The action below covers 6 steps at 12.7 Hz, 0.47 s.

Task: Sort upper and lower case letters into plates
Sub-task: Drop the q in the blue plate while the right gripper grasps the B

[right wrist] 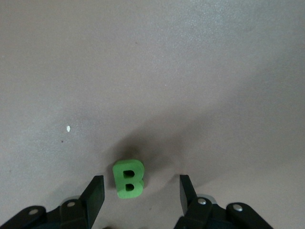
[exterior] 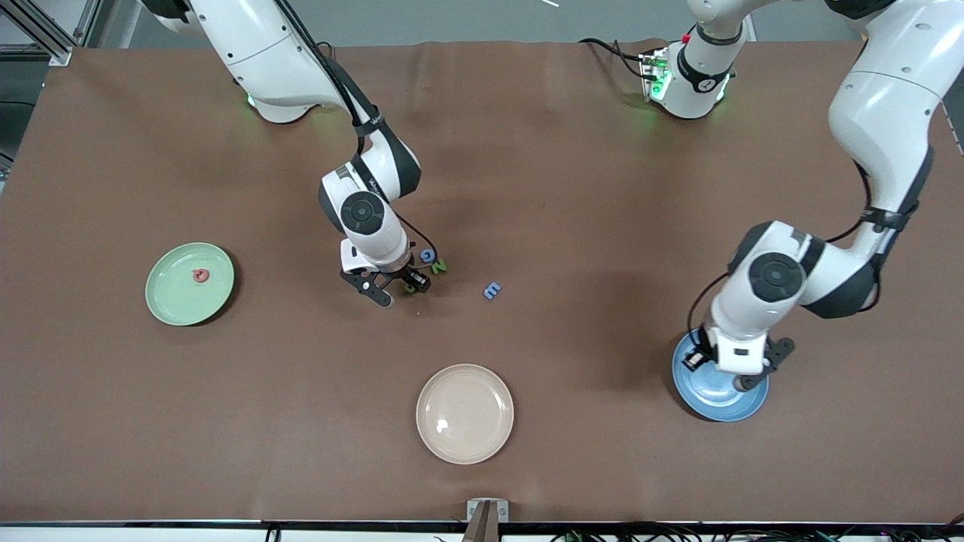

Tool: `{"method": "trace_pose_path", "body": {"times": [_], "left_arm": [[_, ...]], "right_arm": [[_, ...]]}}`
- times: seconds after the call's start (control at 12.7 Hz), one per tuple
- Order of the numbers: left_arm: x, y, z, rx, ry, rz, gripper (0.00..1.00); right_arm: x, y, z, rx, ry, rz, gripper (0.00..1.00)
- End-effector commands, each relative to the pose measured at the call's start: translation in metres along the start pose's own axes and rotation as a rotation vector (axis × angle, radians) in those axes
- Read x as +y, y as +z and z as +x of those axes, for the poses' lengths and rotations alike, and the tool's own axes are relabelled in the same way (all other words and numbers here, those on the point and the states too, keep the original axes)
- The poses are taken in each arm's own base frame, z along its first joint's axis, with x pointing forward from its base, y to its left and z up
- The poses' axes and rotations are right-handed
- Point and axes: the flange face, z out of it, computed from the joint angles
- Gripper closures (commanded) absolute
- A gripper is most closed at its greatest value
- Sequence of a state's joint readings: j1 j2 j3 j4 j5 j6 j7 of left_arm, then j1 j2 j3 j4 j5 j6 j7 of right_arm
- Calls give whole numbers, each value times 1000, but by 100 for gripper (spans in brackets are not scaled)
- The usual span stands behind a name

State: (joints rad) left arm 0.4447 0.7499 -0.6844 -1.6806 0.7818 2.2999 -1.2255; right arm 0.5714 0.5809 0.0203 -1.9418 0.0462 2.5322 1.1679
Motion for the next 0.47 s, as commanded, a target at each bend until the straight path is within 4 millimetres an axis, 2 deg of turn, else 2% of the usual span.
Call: {"method": "trace_pose_path", "body": {"times": [0.0, 0.16, 0.24, 0.31, 0.39], "left_arm": [[-14, 24, 17, 0, 42, 52, 86], [-16, 27, 18, -2, 66, 56, 7], [-15, 21, 17, 0, 63, 53, 0], [-7, 16, 8, -9, 67, 56, 0], [17, 3, -15, -40, 77, 54, 0]], "right_arm": [[-5, 2, 3, 5, 15, 8, 34], [-7, 4, 5, 5, 16, 8, 37], [-7, 7, 5, 4, 17, 5, 39], [-9, 6, 5, 5, 17, 8, 42], [-9, 6, 5, 6, 15, 8, 46]]}}
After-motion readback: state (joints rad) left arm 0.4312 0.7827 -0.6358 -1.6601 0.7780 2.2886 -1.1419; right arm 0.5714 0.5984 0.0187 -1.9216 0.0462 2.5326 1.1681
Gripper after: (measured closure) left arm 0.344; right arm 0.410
